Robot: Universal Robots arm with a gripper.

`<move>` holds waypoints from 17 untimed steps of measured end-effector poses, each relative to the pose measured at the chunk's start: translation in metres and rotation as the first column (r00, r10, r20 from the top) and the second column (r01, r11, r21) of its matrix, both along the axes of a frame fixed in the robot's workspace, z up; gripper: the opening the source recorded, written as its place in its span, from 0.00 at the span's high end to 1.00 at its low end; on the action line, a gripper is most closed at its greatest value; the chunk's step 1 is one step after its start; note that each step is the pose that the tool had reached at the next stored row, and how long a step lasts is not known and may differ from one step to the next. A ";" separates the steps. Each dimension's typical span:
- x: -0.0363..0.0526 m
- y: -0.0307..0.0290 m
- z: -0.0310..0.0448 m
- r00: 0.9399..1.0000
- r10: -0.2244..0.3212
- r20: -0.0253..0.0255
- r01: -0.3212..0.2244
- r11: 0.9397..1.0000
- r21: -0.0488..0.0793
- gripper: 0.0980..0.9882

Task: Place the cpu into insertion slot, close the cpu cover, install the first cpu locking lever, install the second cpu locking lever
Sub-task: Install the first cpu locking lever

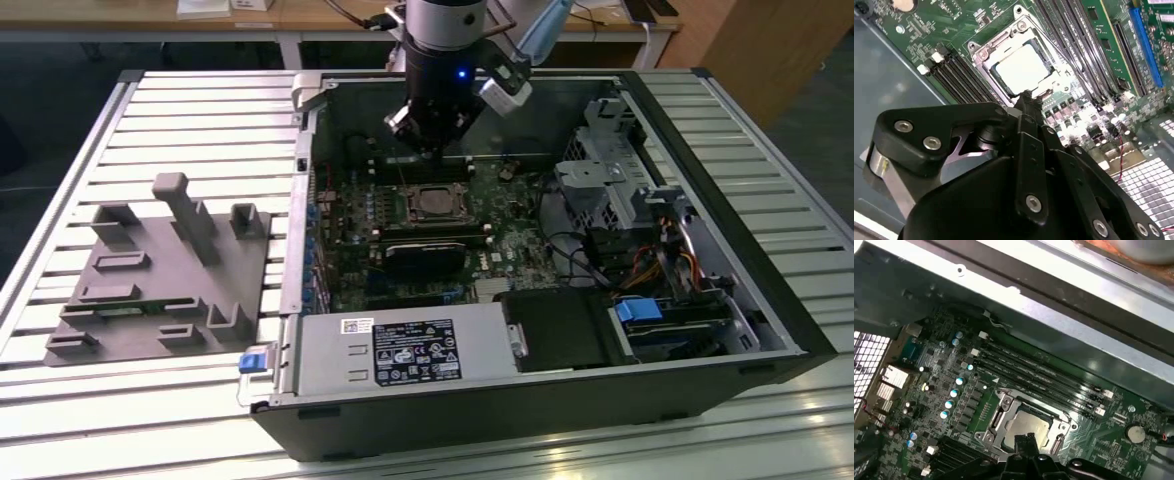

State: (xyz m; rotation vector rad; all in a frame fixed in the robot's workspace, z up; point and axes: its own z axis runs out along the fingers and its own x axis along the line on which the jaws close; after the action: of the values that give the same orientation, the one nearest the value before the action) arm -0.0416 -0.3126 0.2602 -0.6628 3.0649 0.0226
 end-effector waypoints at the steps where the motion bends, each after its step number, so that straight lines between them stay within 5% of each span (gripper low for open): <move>1: 0.0000 0.0000 0.0000 1.000 0.012 0.000 -0.012 1.000 0.000 0.99; 6: 0.0000 -0.0001 0.0008 0.999 0.040 0.001 -0.040 0.999 0.000 0.99; 10: 0.0000 0.0000 0.0185 0.999 0.040 0.001 -0.040 0.999 0.000 0.99; 17: 0.0006 -0.0028 0.0262 1.000 0.004 -0.003 -0.004 1.000 0.005 0.99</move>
State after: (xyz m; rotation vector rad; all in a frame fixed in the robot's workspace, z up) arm -0.0409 -0.3154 0.2864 -0.6696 3.0648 0.0314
